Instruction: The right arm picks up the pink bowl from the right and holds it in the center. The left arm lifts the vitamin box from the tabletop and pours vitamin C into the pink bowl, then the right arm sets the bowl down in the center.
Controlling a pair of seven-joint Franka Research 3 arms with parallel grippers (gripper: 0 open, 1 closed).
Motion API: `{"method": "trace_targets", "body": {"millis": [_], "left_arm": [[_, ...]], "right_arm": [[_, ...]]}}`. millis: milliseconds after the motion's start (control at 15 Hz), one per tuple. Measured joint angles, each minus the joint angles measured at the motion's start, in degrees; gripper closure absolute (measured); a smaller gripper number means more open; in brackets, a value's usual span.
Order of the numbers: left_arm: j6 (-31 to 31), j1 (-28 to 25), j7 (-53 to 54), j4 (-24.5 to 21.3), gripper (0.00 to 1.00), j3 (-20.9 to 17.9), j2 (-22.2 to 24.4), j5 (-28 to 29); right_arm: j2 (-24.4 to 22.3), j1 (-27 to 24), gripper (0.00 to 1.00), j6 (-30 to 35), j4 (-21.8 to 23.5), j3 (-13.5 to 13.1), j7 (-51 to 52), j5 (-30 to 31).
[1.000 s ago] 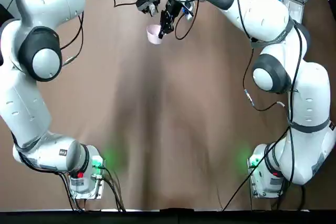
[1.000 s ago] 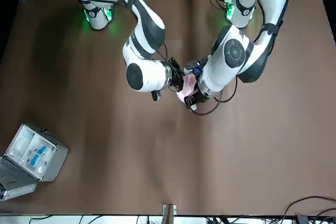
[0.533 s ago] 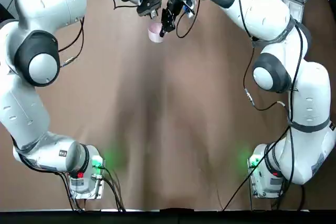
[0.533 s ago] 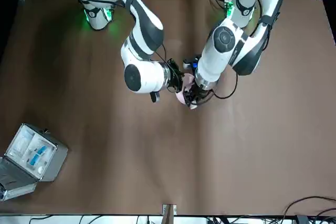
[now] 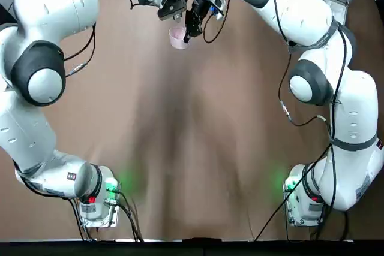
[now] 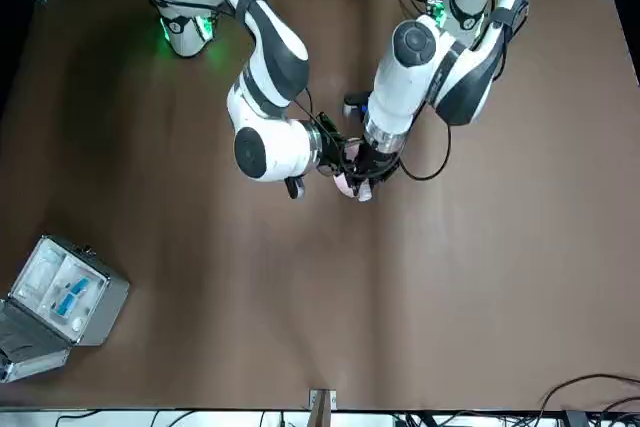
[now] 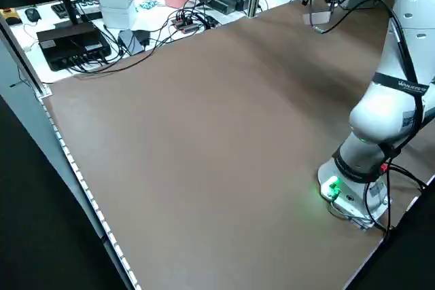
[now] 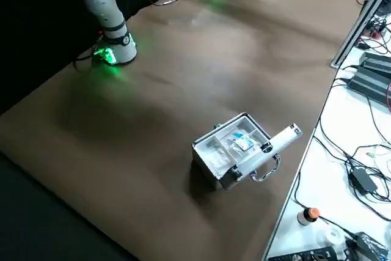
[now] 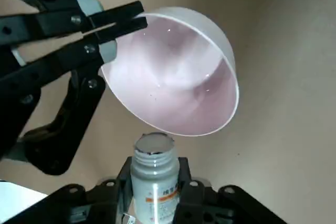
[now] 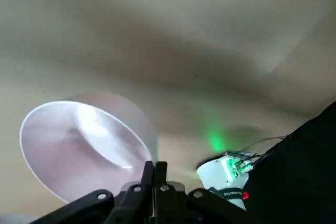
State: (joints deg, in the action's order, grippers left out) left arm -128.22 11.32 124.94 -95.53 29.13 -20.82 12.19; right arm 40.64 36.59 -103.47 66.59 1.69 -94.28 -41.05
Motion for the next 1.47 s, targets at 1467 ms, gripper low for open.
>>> {"method": "trace_targets", "body": {"millis": [1467], "left_arm": [[-6.78, 1.05, 0.23, -7.29, 0.64, 0.52, 5.61, 10.7]], "right_arm": [[0.01, -0.14, 0.97, 0.44, -0.15, -0.02, 2.57, -1.24]]}}
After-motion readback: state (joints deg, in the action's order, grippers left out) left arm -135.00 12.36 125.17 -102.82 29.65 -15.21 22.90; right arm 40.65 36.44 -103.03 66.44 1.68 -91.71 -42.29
